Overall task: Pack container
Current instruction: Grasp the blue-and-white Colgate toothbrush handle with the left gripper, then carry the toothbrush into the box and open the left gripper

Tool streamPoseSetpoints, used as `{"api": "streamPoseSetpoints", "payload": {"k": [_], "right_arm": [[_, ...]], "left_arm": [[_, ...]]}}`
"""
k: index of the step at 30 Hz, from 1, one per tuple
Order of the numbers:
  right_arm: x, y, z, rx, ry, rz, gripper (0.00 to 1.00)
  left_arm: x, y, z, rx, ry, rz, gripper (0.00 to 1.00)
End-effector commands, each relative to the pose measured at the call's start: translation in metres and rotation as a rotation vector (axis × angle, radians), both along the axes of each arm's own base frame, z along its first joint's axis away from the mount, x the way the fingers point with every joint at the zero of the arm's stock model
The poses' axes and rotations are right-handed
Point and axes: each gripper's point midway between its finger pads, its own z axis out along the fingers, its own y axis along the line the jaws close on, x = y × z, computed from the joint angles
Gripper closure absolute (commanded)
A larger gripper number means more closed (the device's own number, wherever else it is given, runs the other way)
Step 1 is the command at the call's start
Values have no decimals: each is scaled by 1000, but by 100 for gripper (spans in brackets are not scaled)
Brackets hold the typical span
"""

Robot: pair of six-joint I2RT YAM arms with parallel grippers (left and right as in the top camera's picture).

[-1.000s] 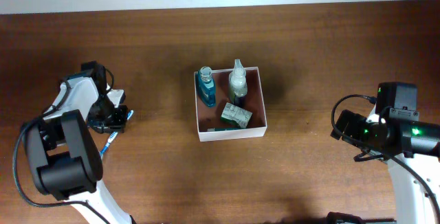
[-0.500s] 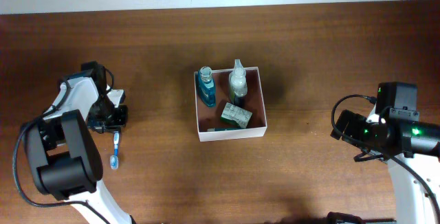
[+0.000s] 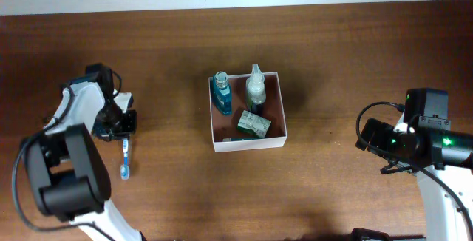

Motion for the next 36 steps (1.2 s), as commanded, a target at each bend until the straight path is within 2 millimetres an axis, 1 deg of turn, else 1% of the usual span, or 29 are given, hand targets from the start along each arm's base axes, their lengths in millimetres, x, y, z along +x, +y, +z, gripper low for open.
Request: {"api": "streamPoseSetpoints", "payload": {"k": [1, 3, 4, 5, 6, 7, 8, 9, 11, 12, 13, 14, 15, 18, 22, 24, 25, 26, 28, 29, 31, 33, 35, 36], "right_arm": [[-1, -2, -2, 1, 5, -13, 2], [-1, -2, -2, 1, 5, -13, 2], [-1, -2, -1, 0, 4, -13, 2], [-1, -2, -1, 0, 4, -13, 2], [-1, -2, -1, 1, 4, -14, 1], [-1, -2, -1, 0, 3, -14, 2], [-1, -2, -1, 0, 1, -14, 2], [0, -2, -1, 0, 0, -14, 2], [0, -2, -1, 0, 1, -14, 2], [0, -2, -1, 0, 1, -14, 2], [0, -2, -1, 0, 0, -14, 2], [0, -2, -1, 0, 1, -14, 2], [0, -2, -1, 0, 1, -14, 2], [-1, -2, -1, 0, 1, -14, 2], [-1, -2, -1, 0, 2, -14, 2], [-1, -2, -1, 0, 2, -13, 2], [-1, -2, -1, 0, 2, -13, 2], [-1, -2, -1, 0, 2, -14, 2], [-1, -2, -1, 0, 2, -14, 2], [-1, -2, -1, 0, 3, -14, 2], [-1, -2, -1, 0, 3, -14, 2], [-1, -2, -1, 0, 3, -13, 2], [-1, -2, -1, 0, 3, -14, 2], [-1, -2, -1, 0, 3, -14, 2]], "left_arm": [[25, -36, 76, -25, -238, -76, 99], [27, -60, 105, -23, -323, -147, 99], [27, -69, 113, -23, -349, -181, 100], [25, -87, 129, -25, -394, -253, 100], [22, -110, 145, -30, -446, -342, 100], [19, -124, 154, -36, -474, -394, 100], [14, -144, 166, -45, -513, -466, 100], [7, -169, 177, -62, -552, -544, 100], [-2, -196, 185, -86, -584, -623, 100], [-10, -222, 189, -105, -604, -718, 100], [-16, -240, 190, -115, -613, -790, 100], [-20, -250, 189, -121, -619, -826, 100], [-27, -272, 189, -134, -634, -919, 100], [-31, -308, 185, -128, -675, -1124, 100], [-21, -333, 174, -103, -711, -1232, 100], [-15, -342, 163, -94, -710, -1275, 100], [-11, -345, 155, -85, -700, -1302, 100], [-6, -346, 144, -65, -679, -1310, 100], [0, -343, 128, -33, -642, -1311, 100], [3, -341, 115, -11, -608, -1317, 100], [4, -341, 102, 0, -573, -1324, 100], [4, -341, 90, -1, -543, -1327, 100], [4, -341, 86, -1, -533, -1329, 99], [4, -341, 86, -1, -532, -1329, 89]]}}
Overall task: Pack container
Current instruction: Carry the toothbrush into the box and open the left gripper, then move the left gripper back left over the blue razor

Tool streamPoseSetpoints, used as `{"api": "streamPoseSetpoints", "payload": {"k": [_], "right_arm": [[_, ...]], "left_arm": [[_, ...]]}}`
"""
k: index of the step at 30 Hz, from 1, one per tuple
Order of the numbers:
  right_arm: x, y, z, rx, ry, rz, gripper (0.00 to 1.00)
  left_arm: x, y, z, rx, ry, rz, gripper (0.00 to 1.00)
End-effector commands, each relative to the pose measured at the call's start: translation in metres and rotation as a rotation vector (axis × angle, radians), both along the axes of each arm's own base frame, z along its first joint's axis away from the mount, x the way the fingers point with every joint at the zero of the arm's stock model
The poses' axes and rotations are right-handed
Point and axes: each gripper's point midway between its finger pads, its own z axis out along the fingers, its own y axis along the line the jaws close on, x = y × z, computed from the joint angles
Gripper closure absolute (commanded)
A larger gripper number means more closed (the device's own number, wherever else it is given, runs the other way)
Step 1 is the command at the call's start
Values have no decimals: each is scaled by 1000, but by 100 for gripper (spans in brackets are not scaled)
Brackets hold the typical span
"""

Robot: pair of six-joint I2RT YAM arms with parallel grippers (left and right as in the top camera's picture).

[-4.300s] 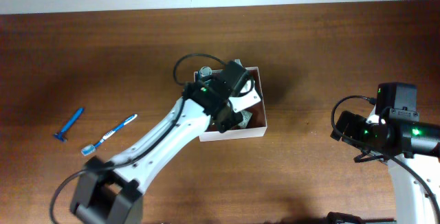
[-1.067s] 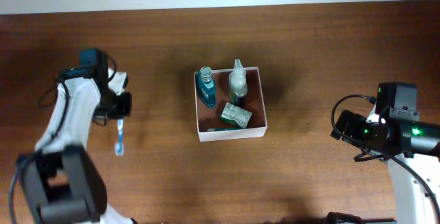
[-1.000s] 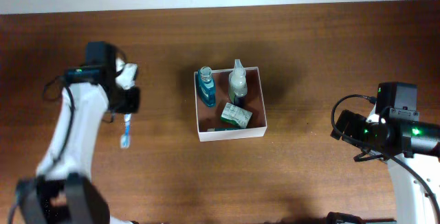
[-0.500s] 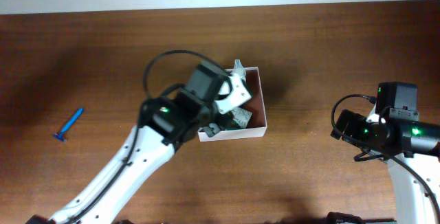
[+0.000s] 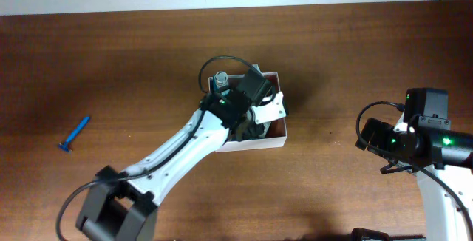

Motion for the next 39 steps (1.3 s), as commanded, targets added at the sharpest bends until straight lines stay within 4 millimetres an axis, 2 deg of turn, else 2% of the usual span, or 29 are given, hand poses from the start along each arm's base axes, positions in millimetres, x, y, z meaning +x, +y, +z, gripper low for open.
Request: {"api": "streamPoseSetpoints", "payload": {"k": [1, 2, 6, 10, 12, 15, 16, 17, 18, 20, 21, 23, 24, 27, 28, 29, 31, 34, 39], "right_arm": [[-2, -2, -1, 1, 5, -14, 2], [-2, -2, -1, 1, 5, -14, 1], [-2, -2, -2, 1, 7, -13, 2], [-2, -2, -2, 0, 8, -11, 2], [-2, -2, -1, 0, 7, -9, 2], [-2, -2, -1, 0, 7, -9, 2], [-2, -2, -2, 0, 7, -9, 2], [-2, -2, -2, 0, 7, -9, 2], [-2, -2, -2, 0, 7, -9, 2], [-2, -2, -2, 0, 7, -9, 2], [-2, -2, -2, 0, 7, -9, 2], [-2, -2, -2, 0, 7, -9, 2], [-2, -2, -2, 0, 7, -9, 2], [-2, -2, -2, 0, 7, -9, 2], [-2, -2, -2, 0, 7, -9, 2], [-2, -2, -2, 0, 7, -9, 2], [-2, -2, -2, -1, 7, -6, 2], [-2, -2, -1, -2, 6, -6, 2], [0, -2, -1, -5, 0, 1, 2]], "left_arm": [[4, 0, 1, 16, -18, -14, 72], [4, 0, 1, 16, -18, -14, 62], [6, 1, 6, 9, -27, 15, 46], [17, 18, 46, -51, -100, 163, 42], [24, 42, 76, -97, -147, 274, 39], [33, 94, 116, -185, -196, 463, 30], [37, 118, 129, -212, -215, 545, 25], [39, 133, 135, -224, -226, 591, 21], [44, 170, 145, -240, -248, 693, 15], [49, 242, 152, -238, -275, 877, 13], [50, 267, 151, -238, -274, 940, 13], [49, 305, 145, -242, -257, 1036, 13], [47, 334, 139, -240, -244, 1111, 13], [43, 380, 122, -265, -198, 1231, 13], [42, 395, 113, -272, -176, 1270, 9], [37, 420, 97, -270, -137, 1336, 6], [31, 445, 75, -264, -82, 1407, 6], [28, 463, 36, -315, 40, 1456, 5], [28, 467, -39, -326, 243, 1489, 4]]}}
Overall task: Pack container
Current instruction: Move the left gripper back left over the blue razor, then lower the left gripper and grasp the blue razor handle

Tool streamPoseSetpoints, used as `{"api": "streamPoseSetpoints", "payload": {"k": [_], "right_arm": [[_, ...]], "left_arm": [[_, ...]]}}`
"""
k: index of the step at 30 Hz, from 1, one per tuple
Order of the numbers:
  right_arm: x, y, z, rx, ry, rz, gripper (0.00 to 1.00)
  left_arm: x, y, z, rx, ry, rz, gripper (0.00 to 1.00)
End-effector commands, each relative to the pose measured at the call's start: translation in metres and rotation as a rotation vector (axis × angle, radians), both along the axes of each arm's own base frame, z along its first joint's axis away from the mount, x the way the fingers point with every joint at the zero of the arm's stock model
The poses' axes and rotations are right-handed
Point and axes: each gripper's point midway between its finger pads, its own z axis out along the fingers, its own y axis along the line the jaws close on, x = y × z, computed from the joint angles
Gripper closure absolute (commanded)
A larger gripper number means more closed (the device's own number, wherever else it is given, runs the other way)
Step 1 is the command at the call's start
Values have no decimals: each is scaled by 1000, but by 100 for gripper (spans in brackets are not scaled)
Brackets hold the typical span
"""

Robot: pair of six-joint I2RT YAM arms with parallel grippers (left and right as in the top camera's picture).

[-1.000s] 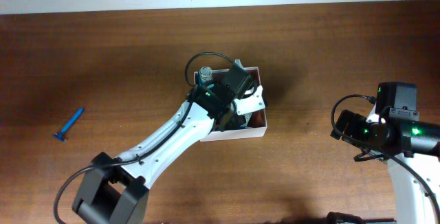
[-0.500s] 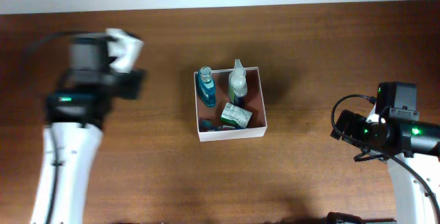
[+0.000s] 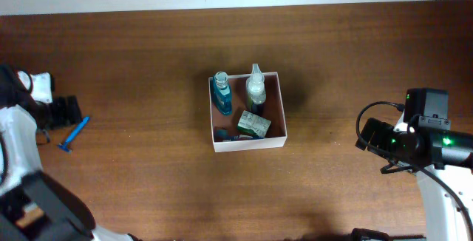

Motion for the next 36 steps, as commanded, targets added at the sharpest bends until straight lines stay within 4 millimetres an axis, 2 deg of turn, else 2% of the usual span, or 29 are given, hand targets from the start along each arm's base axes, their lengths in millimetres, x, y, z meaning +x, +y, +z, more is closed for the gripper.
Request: {"api": "streamPoseSetpoints", "payload": {"k": [1, 7, 10, 14, 15, 18, 19, 20, 23, 27, 36], "right_arm": [[0, -2, -1, -5, 1, -1, 2], [1, -3, -5, -1, 17, 0, 2], [3, -3, -7, 1, 26, 0, 1], [4, -3, -9, 2, 32, 0, 2], [4, -3, -9, 2, 32, 0, 2], [4, -3, -9, 2, 32, 0, 2], [4, -3, -9, 2, 32, 0, 2], [4, -3, -9, 2, 31, -1, 2], [4, -3, -9, 2, 31, -1, 2], [4, -3, -9, 2, 32, -1, 2], [3, -3, -9, 2, 32, 0, 2]], "left_arm": [[7, -9, -45, -115, 52, -10, 4], [-1, -6, -94, -139, 159, -8, 2], [-1, -5, -105, -143, 174, -11, 2], [1, -4, -106, -140, 168, -11, 5], [1, -4, -106, -141, 169, -10, 9], [-1, -6, -106, -146, 177, -10, 37], [-2, -6, -107, -148, 181, -10, 50], [-3, -7, -107, -150, 184, -10, 57], [-4, -7, -107, -153, 188, -10, 59], [-5, -8, -107, -157, 195, -10, 77], [-8, -10, -107, -163, 204, -9, 86]]}}
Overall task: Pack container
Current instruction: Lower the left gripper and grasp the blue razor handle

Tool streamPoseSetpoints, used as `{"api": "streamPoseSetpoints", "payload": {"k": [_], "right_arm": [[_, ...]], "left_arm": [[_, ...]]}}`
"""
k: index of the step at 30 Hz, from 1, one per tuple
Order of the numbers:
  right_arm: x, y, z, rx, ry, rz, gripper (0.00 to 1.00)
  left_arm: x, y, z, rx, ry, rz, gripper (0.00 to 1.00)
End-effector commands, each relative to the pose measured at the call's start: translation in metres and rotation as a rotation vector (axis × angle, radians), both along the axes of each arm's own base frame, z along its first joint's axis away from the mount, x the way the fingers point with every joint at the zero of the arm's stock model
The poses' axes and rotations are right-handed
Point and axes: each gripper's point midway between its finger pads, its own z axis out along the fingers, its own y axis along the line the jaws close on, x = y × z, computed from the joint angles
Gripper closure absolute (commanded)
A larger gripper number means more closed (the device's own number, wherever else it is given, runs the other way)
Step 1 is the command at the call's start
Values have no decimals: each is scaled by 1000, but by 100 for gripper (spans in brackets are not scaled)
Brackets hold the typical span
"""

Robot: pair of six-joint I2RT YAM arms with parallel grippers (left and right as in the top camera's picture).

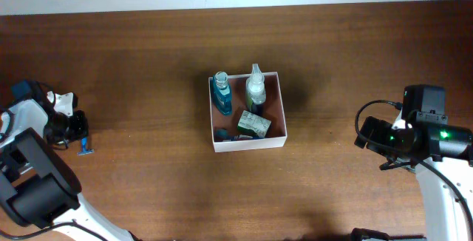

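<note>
A white box (248, 144) with a brown floor stands at the table's middle. It holds a blue bottle (221, 93), a clear spray bottle (255, 87), a green carton (253, 124) and a blue toothbrush (224, 134). At the far left my left gripper (80, 131) points down the frame. A small blue razor (86, 148) sticks out from its fingertips, and it appears shut on the handle. My right gripper (367, 134) rests at the far right, well away from the box, its fingers not distinguishable.
Bare brown wood surrounds the box on all sides. A pale wall strip runs along the far edge of the table. The right arm's base and cables (436, 167) fill the lower right corner.
My left gripper has moved from just above the razor down onto it. The razor, which lay slanted on the table, now points straight out from the fingertips, slightly lower and to the right.
My left gripper was at a blue and white toothbrush on the left of the table. Then the arm reached over the box, with the razor lying far left. Then the toothbrush lay in the box and the gripper was back beside the razor, which it now holds.
</note>
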Motion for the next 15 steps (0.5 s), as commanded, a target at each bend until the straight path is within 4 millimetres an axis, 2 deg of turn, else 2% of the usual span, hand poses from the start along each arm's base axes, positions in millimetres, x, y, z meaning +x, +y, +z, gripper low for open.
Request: {"api": "streamPoseSetpoints", "payload": {"k": [1, 7, 10, 13, 15], "right_arm": [[-1, -2, -2, -3, 4, -3, 2], [-1, -2, -1, -3, 4, -3, 2], [-1, -2, -1, -3, 4, -3, 2], [-1, -2, -2, -3, 4, -3, 2], [-1, -2, -2, -3, 4, -4, 2]], "left_arm": [[-2, -1, -4, -11, 12, 0, 88], [-3, -2, -3, -18, 15, 20, 98], [2, -5, 8, -19, -15, 32, 100], [14, -12, 36, 3, -87, 7, 100], [29, -28, 76, 29, -190, -42, 100]]}}
